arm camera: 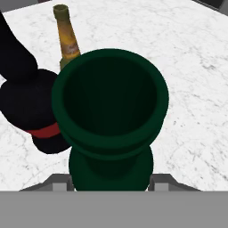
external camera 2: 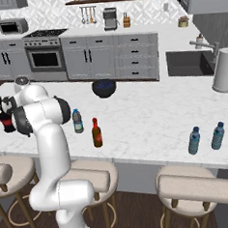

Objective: Move the plastic bottles in the middle to the plastics group, and the glass bottles in the middle to the glass group.

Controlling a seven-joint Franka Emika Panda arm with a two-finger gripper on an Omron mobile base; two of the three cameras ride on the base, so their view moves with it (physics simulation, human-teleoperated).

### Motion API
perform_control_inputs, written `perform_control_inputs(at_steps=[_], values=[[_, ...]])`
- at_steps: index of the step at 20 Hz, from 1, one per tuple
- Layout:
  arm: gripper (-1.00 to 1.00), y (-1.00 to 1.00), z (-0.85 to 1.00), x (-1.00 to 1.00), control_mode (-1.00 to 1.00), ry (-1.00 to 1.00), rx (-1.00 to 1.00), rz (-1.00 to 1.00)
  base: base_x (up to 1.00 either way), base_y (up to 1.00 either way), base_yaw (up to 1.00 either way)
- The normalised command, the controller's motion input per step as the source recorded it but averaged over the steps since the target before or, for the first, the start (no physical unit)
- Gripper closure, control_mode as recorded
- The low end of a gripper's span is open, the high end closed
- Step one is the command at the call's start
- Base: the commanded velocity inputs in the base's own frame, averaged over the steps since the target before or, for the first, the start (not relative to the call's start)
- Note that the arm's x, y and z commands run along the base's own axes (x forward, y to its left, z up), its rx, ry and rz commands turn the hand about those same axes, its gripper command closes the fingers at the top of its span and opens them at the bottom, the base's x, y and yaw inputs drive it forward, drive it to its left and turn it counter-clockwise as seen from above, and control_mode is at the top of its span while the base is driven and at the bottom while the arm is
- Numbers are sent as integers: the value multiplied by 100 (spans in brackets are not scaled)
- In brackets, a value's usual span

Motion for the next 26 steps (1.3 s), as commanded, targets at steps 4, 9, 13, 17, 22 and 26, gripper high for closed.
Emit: perform_control_inputs(at_steps=[4, 9, 13, 17, 22, 26], values=[[-100, 0, 0, 0, -100, 0, 0, 0, 0, 0, 0], [-100, 0, 0, 0, -100, 0, 0, 0, 0, 0, 0], [-100, 0, 0, 0, -100, -1, 0, 0, 0, 0, 0], [-100, -1, 4, -3, -100, -3, 0, 0, 0, 0, 0], [-100, -10, 28, -12, -100, -6, 0, 0, 0, 0, 0], [-100, -47, 48, -54, -100, -5, 6, -5, 0, 0, 0]])
